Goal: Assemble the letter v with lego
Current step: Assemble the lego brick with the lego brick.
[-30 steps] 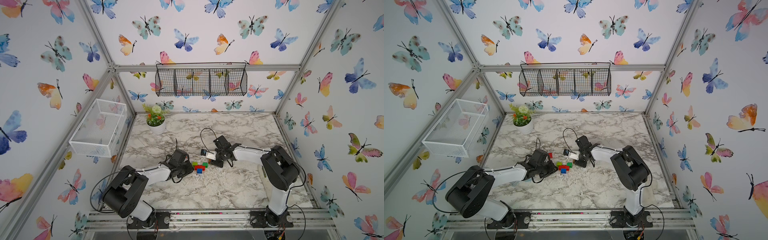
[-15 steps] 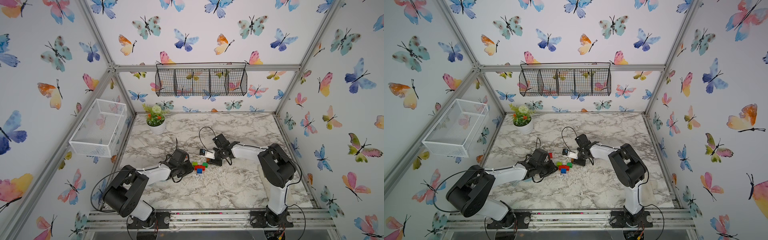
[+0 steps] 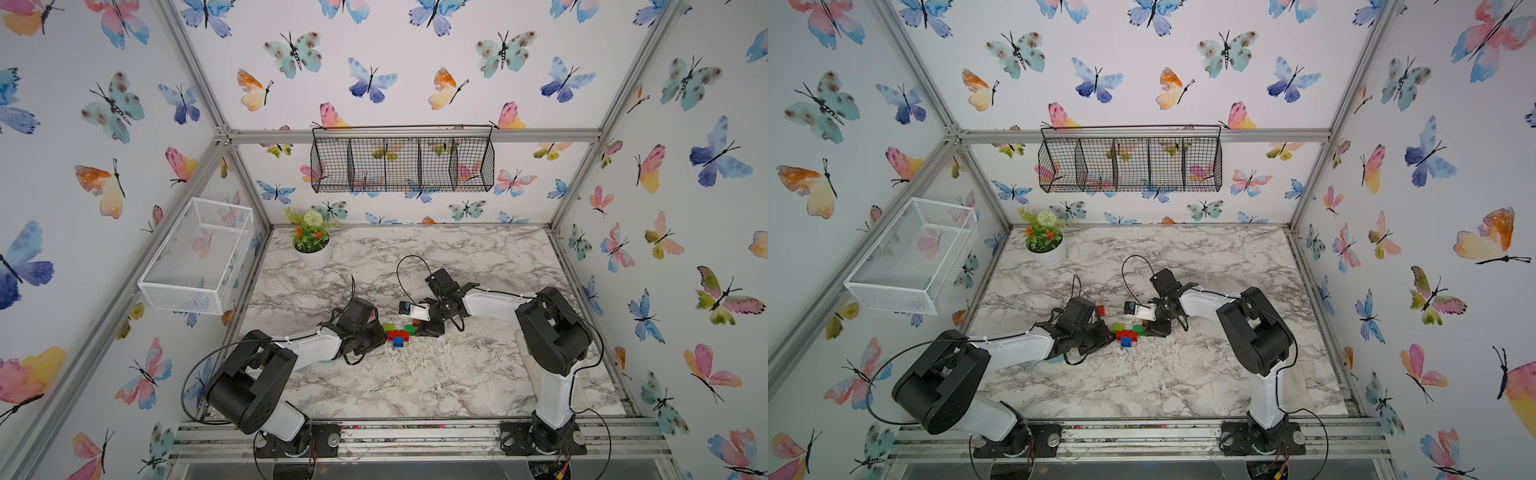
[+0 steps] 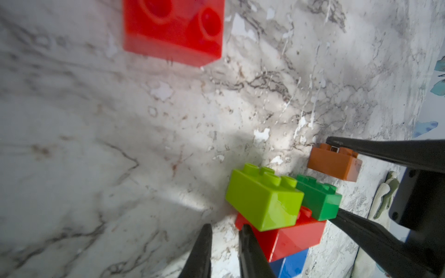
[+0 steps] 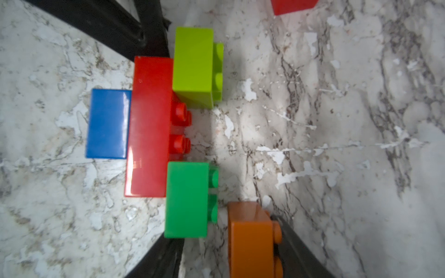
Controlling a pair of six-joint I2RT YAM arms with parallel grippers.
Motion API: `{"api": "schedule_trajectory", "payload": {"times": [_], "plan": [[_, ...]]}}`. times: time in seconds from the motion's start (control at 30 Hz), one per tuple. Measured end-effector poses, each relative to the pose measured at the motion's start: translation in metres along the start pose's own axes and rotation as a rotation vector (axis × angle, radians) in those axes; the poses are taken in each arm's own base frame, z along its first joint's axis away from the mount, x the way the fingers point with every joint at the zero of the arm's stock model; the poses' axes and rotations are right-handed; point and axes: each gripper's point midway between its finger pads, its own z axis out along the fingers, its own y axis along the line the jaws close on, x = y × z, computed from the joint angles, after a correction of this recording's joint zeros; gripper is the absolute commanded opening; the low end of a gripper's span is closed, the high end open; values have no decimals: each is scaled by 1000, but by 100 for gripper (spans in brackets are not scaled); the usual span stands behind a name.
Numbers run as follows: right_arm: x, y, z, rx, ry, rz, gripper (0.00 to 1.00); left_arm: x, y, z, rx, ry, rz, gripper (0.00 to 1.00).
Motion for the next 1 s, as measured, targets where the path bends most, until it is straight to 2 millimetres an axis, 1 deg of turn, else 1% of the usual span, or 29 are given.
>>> {"api": "schedule_trajectory", "payload": {"times": [0.2, 0.43, 1.0], "plan": [[-1, 1, 0, -7, -7, 3, 57, -2, -2, 2, -1, 0, 0, 25], [-1, 5, 0, -25, -11, 8, 57, -2, -2, 2, -1, 0, 0, 25], [-2, 6, 0, -30, -16, 15, 55, -8, -7, 7, 5, -5, 10, 25]]}}
